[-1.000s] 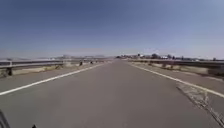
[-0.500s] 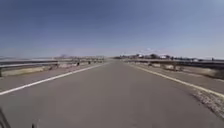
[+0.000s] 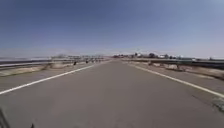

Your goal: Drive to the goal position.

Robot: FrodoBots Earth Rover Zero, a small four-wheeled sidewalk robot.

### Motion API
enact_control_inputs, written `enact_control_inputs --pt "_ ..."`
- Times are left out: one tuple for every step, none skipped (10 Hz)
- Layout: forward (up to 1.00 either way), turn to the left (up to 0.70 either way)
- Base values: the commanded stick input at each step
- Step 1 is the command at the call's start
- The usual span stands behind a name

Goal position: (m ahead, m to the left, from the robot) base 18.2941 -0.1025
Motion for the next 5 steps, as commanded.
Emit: enact_control_inputs --pt "1.0 0.0" --pt "1.0 0.0" --pt "1.0 0.0" --pt "1.0 0.0" --pt "1.0 0.0"
